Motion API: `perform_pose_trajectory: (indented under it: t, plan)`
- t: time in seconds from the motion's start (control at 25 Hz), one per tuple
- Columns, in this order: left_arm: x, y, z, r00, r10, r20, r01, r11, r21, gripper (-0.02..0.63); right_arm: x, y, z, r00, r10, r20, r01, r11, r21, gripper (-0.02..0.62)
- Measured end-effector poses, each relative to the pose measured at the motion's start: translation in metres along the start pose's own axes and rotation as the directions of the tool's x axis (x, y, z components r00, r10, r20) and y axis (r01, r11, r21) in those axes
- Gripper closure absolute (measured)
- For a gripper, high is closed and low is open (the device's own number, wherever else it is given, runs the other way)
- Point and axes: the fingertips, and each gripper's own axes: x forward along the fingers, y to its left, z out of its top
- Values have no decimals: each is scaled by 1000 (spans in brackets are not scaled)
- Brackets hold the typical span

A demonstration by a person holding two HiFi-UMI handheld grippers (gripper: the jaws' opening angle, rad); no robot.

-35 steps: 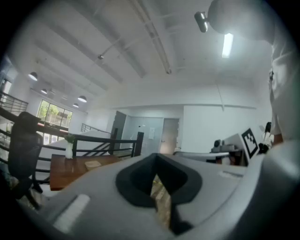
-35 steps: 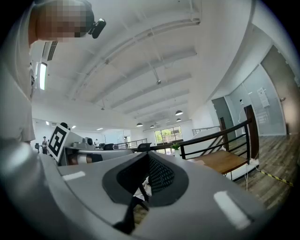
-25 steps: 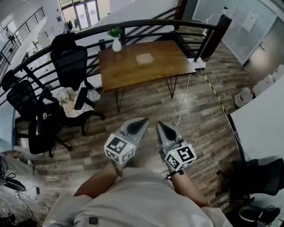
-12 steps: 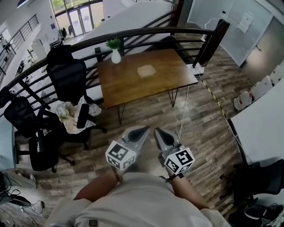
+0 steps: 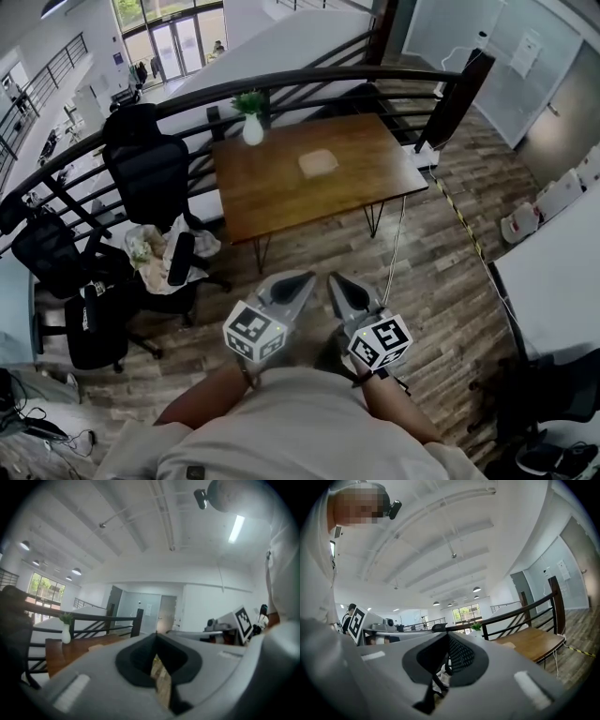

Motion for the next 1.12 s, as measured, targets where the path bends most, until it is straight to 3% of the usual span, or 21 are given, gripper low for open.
perform_pose_trajectory:
  t: [0.32,0.56,0.88,1.12]
  plan:
    - [54,27,0,999,32,-8,-32,999,-13,603,22,-59,12,999,42,11,-42,999,13,589]
    - [133,48,-2,999,42,-6,-43,999,-29,603,34,-138,23,999,39,18,-39,999,26,589]
    - [243,41,7,999,37,-5,-37,999,-24,603,18,-246,55,999,27,46,-29,999,24,589]
    - [291,41,7,997,80,-3,-80,996,-31,603,12,-300,65,998,48,46,-51,997,51,589]
